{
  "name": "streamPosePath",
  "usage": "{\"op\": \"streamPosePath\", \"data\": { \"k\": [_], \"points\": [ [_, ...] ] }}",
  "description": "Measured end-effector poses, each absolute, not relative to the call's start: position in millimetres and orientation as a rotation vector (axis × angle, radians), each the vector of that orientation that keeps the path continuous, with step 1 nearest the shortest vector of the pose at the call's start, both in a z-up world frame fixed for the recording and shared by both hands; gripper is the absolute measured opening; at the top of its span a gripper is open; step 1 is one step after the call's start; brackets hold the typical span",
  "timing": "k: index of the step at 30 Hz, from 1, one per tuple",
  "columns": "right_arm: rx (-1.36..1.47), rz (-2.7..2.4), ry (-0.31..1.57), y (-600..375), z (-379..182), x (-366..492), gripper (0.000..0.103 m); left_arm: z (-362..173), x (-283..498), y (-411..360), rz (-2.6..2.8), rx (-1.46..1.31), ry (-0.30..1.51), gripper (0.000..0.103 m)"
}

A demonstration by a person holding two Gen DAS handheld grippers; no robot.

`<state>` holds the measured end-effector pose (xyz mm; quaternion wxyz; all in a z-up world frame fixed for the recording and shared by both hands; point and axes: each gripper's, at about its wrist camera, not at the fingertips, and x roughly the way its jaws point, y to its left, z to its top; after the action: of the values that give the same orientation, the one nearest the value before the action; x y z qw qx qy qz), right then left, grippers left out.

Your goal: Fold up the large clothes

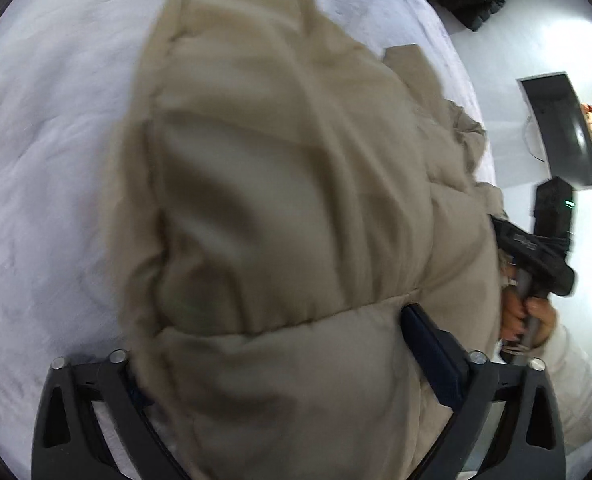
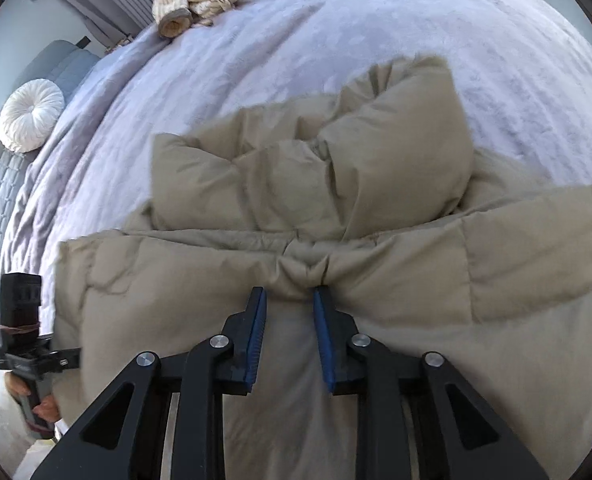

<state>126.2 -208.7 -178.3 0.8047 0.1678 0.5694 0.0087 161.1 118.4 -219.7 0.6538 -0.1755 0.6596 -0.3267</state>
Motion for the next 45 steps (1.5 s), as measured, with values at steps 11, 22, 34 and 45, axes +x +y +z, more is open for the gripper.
{"op": "streamPosePath", "data": {
  "k": [11, 22, 34, 45],
  "points": [
    [0.371, -0.007, 1.245, -213, -199, 134, 0.023, -126, 143, 75, -1.029, -0.574, 1.413, 0.03],
    [0.49, 0.007, 1.189, -245, -145, 93, 0.024, -82, 120, 1, -1.05, -0.529, 1.403, 0.03],
    [0.759, 0.002, 1.201, -242, -193, -48, 0.006, -41, 127, -91, -0.895, -0.387, 1.476, 0.03],
    [1.075, 0.118, 1.116, -286, -213, -64, 0.003, -39, 96, -226, -1.059, -0.233, 1.557, 0.066]
  ]
}}
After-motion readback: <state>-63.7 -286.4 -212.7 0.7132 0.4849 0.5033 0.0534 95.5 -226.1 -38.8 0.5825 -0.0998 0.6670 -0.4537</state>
